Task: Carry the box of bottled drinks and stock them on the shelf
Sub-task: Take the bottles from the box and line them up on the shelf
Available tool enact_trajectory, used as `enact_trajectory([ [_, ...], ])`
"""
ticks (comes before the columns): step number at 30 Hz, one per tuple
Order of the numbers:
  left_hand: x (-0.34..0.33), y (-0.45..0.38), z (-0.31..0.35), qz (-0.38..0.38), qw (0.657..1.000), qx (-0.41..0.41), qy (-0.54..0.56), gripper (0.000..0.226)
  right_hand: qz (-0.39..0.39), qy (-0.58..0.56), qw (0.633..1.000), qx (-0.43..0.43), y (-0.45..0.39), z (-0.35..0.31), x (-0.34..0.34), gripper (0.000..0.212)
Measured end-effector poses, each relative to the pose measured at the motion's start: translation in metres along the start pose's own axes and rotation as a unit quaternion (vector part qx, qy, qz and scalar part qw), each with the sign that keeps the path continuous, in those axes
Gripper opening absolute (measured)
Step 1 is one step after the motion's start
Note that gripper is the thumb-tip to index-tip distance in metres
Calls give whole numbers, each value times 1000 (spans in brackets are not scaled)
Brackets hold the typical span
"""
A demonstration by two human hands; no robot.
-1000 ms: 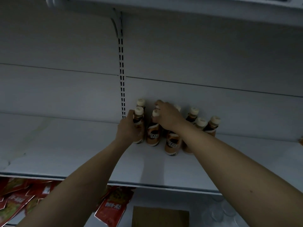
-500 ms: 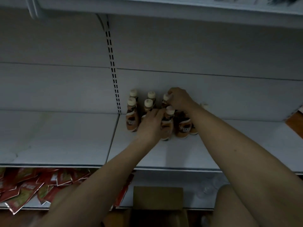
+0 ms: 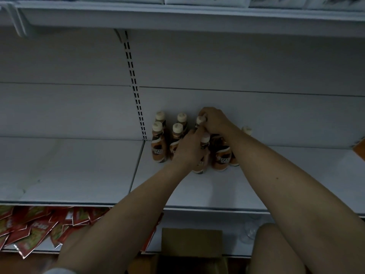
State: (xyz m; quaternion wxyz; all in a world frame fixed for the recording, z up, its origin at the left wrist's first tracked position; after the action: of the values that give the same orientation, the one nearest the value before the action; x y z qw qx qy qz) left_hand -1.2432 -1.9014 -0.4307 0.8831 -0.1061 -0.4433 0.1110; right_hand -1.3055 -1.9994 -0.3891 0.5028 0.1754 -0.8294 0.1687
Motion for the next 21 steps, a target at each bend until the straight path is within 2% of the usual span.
enact_trajectory([
  [3,2,-9,3,10,999,-18,-36,50,-9,-11,1000,-10,-6,3,2,31],
  [11,16,-25,-6,49,968,-49,-240,57,-6,-51,998,-21,-14,3,2,26],
  [21,15,-37,-16,25,955,-25,-293,54,-23,-65,997,-18,-16,4,0,29],
])
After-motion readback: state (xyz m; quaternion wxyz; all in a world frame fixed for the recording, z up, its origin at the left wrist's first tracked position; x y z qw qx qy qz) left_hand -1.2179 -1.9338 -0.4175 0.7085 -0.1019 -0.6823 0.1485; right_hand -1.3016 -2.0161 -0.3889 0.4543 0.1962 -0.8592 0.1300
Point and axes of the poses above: each hand's wrist, its own y-axis away from the middle knuckle, its own x-axis out of the back of the hand, z = x × y, the point moved 5 cm from there along -y, towards the middle knuckle, and after that the axes turned 3 degrees about z, right-handed, at the moved point
